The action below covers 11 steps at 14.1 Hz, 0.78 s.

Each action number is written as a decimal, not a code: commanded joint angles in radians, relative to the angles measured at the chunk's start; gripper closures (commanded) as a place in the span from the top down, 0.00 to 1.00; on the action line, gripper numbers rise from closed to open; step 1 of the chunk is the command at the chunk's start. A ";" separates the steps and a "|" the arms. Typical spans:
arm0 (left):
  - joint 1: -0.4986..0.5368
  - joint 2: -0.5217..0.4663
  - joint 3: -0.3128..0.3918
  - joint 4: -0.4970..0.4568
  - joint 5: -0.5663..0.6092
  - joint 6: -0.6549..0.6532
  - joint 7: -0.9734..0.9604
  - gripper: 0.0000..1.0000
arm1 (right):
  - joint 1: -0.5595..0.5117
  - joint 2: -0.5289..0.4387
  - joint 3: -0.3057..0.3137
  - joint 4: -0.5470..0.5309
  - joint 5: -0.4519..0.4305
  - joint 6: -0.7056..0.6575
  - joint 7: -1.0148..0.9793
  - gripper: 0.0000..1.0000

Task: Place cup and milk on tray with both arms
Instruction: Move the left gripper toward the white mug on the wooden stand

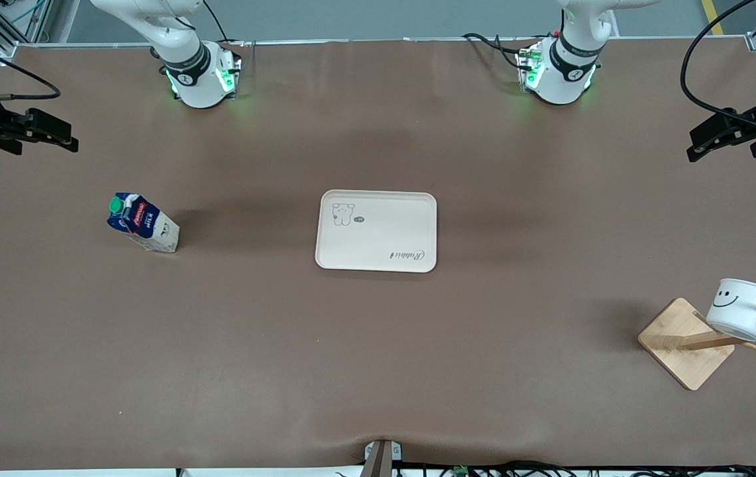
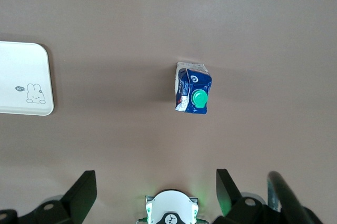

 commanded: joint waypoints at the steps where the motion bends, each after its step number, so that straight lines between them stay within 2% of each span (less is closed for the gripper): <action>1: 0.003 0.003 -0.001 0.014 0.025 -0.013 0.023 1.00 | -0.013 -0.020 0.008 -0.004 0.014 -0.005 -0.010 1.00; 7: 0.027 0.005 0.014 0.018 0.025 -0.010 -0.019 1.00 | -0.013 -0.019 0.008 -0.006 0.014 -0.005 -0.010 1.00; 11: 0.087 0.003 0.016 -0.003 0.020 0.072 -0.019 1.00 | -0.013 -0.019 0.008 -0.004 0.014 -0.005 -0.010 1.00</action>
